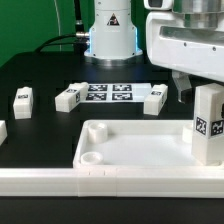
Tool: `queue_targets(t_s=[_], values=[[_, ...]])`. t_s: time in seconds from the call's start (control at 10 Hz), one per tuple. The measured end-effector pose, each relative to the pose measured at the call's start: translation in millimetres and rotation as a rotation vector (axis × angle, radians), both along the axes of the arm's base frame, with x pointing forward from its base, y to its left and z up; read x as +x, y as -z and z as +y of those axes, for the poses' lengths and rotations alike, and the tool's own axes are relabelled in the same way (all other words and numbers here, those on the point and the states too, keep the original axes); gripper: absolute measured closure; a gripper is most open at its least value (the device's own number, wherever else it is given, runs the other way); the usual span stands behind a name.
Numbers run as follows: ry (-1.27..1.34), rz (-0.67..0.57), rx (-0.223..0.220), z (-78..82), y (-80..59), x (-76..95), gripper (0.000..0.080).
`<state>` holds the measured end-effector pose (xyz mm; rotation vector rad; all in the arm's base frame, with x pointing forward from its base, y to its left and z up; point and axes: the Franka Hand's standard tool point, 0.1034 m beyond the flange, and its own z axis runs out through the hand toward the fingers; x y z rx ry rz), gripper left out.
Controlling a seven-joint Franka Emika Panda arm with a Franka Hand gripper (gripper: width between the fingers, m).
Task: Assemble desk
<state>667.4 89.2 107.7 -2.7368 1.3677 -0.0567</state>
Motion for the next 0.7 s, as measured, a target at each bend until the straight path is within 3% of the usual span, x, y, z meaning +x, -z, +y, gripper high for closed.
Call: queue_targets(t_s=[0.2,0.7], values=[[-0.161,-0.009,-0.011,0.7,0.1,0.1,0.0152],[-0.513,-0.028,-0.038,5.8,2.1,-1.0,0.0150]])
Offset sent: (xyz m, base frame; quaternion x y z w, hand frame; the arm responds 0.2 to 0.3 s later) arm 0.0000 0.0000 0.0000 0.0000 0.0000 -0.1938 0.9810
